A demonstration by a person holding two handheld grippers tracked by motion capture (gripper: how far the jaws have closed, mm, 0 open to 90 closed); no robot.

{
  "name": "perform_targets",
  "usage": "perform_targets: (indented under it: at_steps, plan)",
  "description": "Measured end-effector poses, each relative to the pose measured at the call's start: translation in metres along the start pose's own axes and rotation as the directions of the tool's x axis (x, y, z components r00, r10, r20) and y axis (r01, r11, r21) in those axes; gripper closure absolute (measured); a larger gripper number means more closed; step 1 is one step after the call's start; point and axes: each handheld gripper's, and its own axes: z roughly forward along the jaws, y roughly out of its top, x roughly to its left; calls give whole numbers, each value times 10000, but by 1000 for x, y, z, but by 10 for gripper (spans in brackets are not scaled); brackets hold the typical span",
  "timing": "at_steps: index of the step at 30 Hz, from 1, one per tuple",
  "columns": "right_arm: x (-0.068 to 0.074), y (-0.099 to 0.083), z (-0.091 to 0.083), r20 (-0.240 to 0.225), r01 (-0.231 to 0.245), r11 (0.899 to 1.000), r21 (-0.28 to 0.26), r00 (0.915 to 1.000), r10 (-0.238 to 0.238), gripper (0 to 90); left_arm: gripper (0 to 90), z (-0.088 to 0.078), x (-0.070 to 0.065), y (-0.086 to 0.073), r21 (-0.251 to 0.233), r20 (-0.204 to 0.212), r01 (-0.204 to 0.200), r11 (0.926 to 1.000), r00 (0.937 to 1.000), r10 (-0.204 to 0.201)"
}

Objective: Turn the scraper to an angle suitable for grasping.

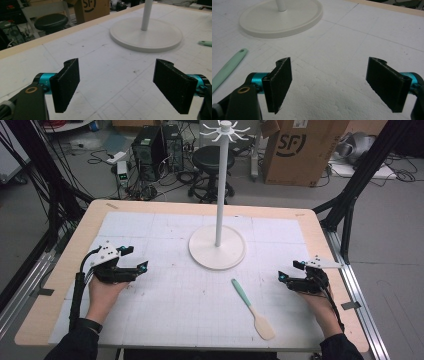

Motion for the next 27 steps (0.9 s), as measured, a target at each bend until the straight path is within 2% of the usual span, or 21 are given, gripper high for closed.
perform_targets:
  at_steps: [12, 16, 20, 27]
  plan:
    - [3, -1, -1, 161, 148, 9998, 135, 9998, -150, 199, 214, -2, 1, -3, 274, 52, 333, 9991, 9994, -334]
    - [3, -1, -1, 145, 158, 9998, 90, 9998, -159, 199, 214, -2, 0, -3, 273, -77, 201, 9994, 9998, -199]
    - [2, -2, 0, 88, 108, 9998, 179, 9999, -109, 197, 212, -1, 1, -5, 515, -60, 221, 9984, 9997, -218]
    - [3, -2, 1, 35, 178, 9996, 198, 9998, -178, 197, 211, -1, 0, -6, 454, -102, 161, 9988, 9998, -156]
